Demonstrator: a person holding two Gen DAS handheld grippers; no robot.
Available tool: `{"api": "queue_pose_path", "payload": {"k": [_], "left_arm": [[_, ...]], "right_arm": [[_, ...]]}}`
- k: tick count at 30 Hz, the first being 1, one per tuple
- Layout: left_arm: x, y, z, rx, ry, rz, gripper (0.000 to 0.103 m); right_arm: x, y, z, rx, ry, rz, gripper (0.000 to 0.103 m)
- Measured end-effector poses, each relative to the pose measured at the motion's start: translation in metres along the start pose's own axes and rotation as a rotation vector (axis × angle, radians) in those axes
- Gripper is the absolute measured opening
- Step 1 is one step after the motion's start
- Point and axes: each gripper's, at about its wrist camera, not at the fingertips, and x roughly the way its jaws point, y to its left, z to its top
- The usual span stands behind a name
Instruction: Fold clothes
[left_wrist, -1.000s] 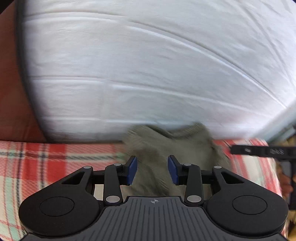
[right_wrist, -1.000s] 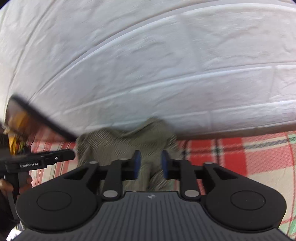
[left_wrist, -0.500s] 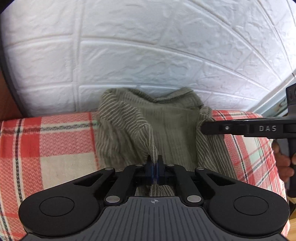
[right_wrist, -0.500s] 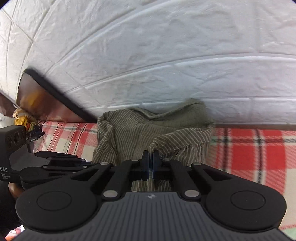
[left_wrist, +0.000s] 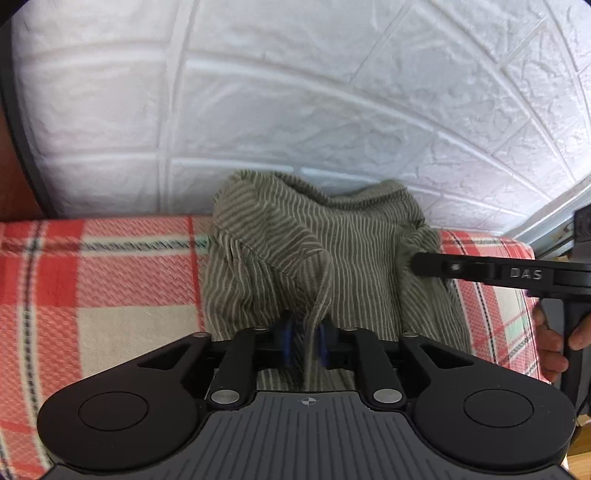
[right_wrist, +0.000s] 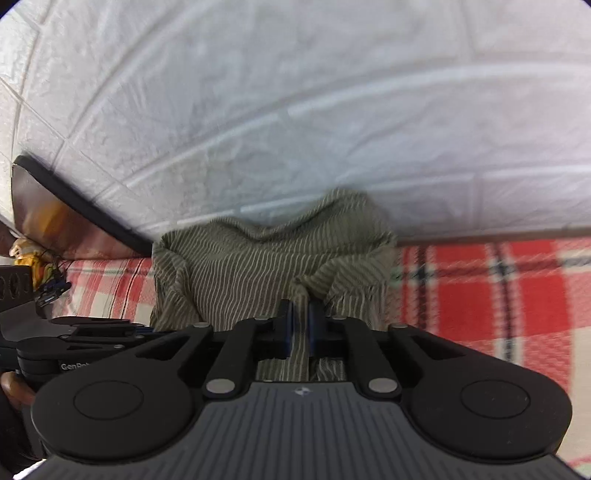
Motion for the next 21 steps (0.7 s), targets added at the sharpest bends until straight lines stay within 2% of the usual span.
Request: {"api": "queue_pose_path", "payload": {"k": [1, 3, 5, 7, 8, 10, 11, 13, 16, 18, 19, 20, 21], "left_arm": [[-0.008, -0.001, 0.0, 0.0, -0.021, 0.005, 0.046], [-0.025, -0.002, 0.001, 0.001, -0.062, 0.015, 0.055], [-0.041, -0.004, 0.002, 0.001, -0.104, 0.025, 0.056], [-0.058, -0.007, -0.001, -0.006, -0.13, 0.016, 0.053], [-0.065, -0.011, -0.005, 0.009, -0.12, -0.027, 0.053], [-0.07, -0.025, -0.019, 0.062, -0.07, -0.108, 0.043], [-0.069, -0.035, -0.029, 0.099, -0.034, -0.145, 0.038], [-0.062, -0.054, -0.051, 0.172, 0.052, -0.211, 0.038], [-0.036, -0.078, -0.081, 0.252, 0.159, -0.228, 0.038], [-0.018, -0.081, -0.089, 0.25, 0.18, -0.188, 0.039], [-0.01, -0.08, -0.091, 0.249, 0.181, -0.159, 0.038], [-0.002, -0.077, -0.091, 0.233, 0.181, -0.134, 0.036], [0.004, -0.071, -0.089, 0.194, 0.185, -0.139, 0.024]], "right_arm": [[-0.008, 0.002, -0.001, -0.001, -0.018, -0.009, 0.017], [-0.026, 0.008, -0.005, -0.015, -0.055, -0.022, 0.021], [-0.043, 0.014, -0.013, -0.031, -0.08, -0.017, 0.021], [-0.055, 0.02, -0.027, -0.039, -0.058, 0.017, 0.021], [-0.059, 0.023, -0.036, -0.042, -0.038, 0.039, 0.021], [-0.066, 0.029, -0.053, -0.055, 0.011, 0.083, 0.009], [-0.065, 0.033, -0.063, -0.074, 0.048, 0.103, 0.008], [-0.059, 0.037, -0.08, -0.085, 0.101, 0.121, 0.009], [-0.041, 0.032, -0.091, -0.043, 0.137, 0.099, 0.009], [-0.027, 0.025, -0.089, -0.011, 0.127, 0.056, 0.009], [-0.022, 0.021, -0.087, 0.004, 0.11, 0.027, 0.003], [-0.017, 0.016, -0.083, 0.029, 0.093, 0.013, 0.0], [-0.014, 0.013, -0.08, 0.053, 0.08, 0.012, 0.0]]}}
